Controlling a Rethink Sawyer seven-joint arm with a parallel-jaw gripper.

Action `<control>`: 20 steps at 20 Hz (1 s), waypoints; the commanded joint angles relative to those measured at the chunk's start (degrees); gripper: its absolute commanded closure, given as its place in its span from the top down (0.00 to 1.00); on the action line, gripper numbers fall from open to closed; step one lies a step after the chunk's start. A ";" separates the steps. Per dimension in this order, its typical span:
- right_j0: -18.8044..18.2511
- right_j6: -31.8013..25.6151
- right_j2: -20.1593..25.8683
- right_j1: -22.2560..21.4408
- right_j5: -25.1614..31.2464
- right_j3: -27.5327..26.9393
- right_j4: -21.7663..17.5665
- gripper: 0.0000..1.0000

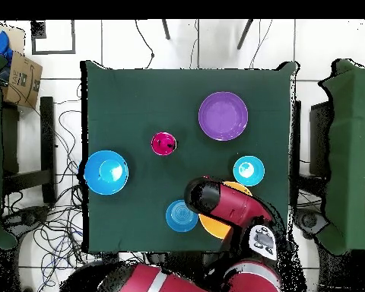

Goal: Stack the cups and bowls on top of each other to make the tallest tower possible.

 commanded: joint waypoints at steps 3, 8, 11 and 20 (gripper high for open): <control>-0.56 4.19 7.25 3.12 -4.52 1.58 -1.53 1.00; -0.57 4.32 7.60 3.92 -5.68 1.01 -1.57 1.00; -0.68 4.15 7.72 4.17 -5.96 0.80 -1.68 1.00; -0.78 4.03 8.08 5.50 -7.65 -0.02 -1.62 1.00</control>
